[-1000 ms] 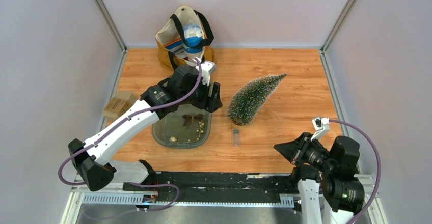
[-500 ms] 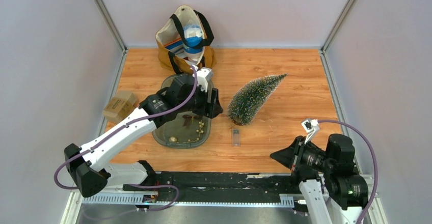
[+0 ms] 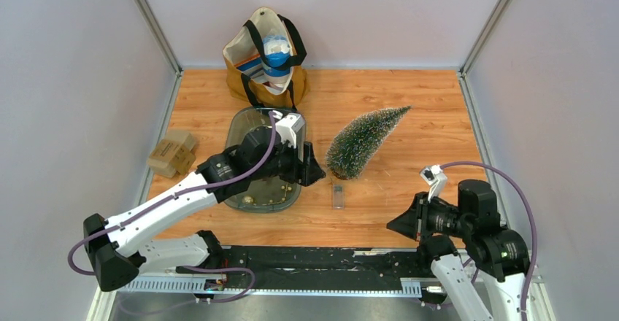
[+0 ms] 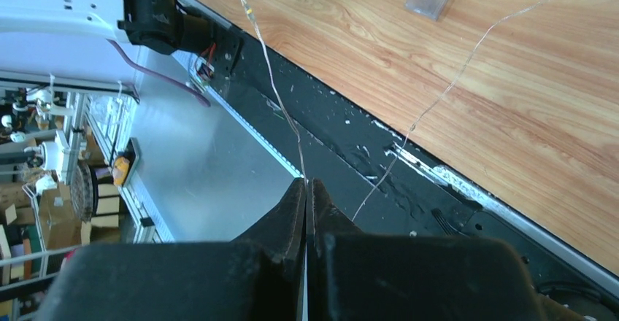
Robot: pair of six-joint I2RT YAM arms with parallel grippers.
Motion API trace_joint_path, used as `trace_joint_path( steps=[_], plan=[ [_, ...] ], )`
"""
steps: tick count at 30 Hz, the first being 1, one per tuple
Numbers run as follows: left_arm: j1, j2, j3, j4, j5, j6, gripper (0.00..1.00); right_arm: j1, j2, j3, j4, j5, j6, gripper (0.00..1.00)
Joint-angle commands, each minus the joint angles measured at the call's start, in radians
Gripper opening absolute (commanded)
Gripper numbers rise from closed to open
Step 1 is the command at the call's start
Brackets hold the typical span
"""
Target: Decorate the small christmas tree
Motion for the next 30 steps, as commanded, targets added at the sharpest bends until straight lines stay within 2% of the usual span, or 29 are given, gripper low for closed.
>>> trace_joint_path(
  steps=[1, 5, 14, 18, 24, 26, 30],
  plan=[
    [-0.002, -0.042, -0.003, 0.069, -0.023, -0.050, 0.78, 0.085, 0.068, 0.017, -0.008, 0.079, -0.034, 0.00],
    [-0.011, -0.042, 0.008, 0.043, -0.032, -0.047, 0.78, 0.155, 0.122, 0.063, -0.019, 0.157, -0.045, 0.00],
    [-0.039, -0.089, 0.001, 0.063, -0.038, -0.033, 0.78, 0.270, 0.162, 0.035, 0.113, 0.183, 0.030, 0.00],
    [-0.062, -0.071, 0.045, 0.107, 0.051, 0.079, 0.78, 0.429, 0.182, 0.012, 0.177, 0.300, 0.099, 0.00],
    [-0.185, 0.037, 0.183, 0.017, 0.074, 0.275, 0.78, 0.778, 0.300, 0.018, 0.300, 0.520, 0.200, 0.00],
    [-0.217, 0.064, 0.221, -0.025, 0.072, 0.321, 0.78, 0.853, 0.358, 0.043, 0.308, 0.588, 0.214, 0.00],
    [-0.240, 0.083, 0.246, -0.081, 0.135, 0.368, 0.78, 0.928, 0.438, 0.084, 0.338, 0.634, 0.220, 0.00]
  ],
)
